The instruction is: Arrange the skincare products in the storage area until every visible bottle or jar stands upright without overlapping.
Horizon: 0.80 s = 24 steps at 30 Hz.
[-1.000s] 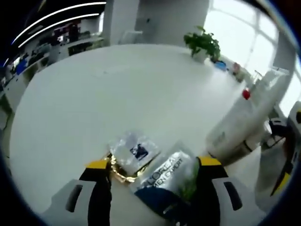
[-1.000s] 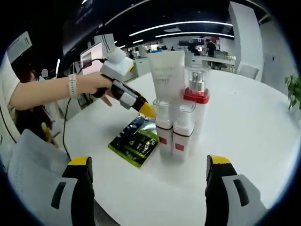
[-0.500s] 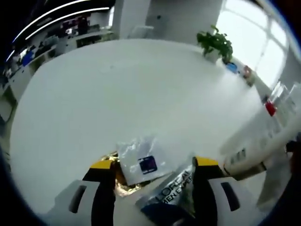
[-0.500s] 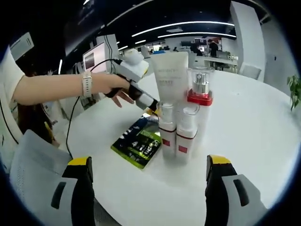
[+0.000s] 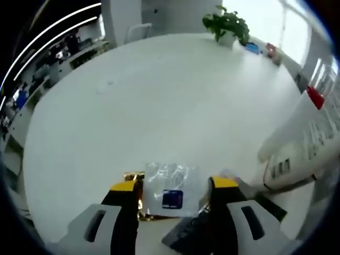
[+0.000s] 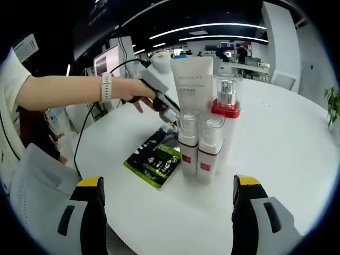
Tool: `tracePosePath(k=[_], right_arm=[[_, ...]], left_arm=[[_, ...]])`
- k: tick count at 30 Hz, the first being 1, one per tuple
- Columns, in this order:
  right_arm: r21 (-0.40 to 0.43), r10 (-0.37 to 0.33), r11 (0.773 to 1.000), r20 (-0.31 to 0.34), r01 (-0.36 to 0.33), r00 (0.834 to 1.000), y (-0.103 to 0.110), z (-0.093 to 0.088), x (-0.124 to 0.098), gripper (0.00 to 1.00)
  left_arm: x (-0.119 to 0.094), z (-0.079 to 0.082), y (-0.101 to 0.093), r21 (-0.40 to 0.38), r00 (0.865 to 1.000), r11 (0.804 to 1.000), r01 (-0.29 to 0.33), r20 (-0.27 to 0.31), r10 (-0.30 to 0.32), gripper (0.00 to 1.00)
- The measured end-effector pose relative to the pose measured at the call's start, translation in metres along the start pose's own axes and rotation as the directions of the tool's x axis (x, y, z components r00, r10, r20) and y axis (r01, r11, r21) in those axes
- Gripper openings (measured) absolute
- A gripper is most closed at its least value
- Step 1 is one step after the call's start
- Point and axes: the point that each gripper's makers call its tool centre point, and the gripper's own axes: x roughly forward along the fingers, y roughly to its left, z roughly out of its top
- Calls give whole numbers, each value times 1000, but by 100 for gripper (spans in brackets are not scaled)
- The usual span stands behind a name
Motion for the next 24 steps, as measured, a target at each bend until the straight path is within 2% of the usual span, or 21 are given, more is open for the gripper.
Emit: tracePosePath(k=[6,15,24], right_arm=[[-3,2,1000,0,-2,1000,0,0,0,100],[-31,1,1000,-11,-2,1000,1,-1,0,100],[-34,11,999,-14,-11,1000,3,-1,0,100]], left_arm=[[-5,-6,-1,75,999,997,4,-35,-2,43],[-7,-6,-7,110,998,994,23,-59,-17,39],[-6,-7,0,123,997,992,21,-80,-12,37]])
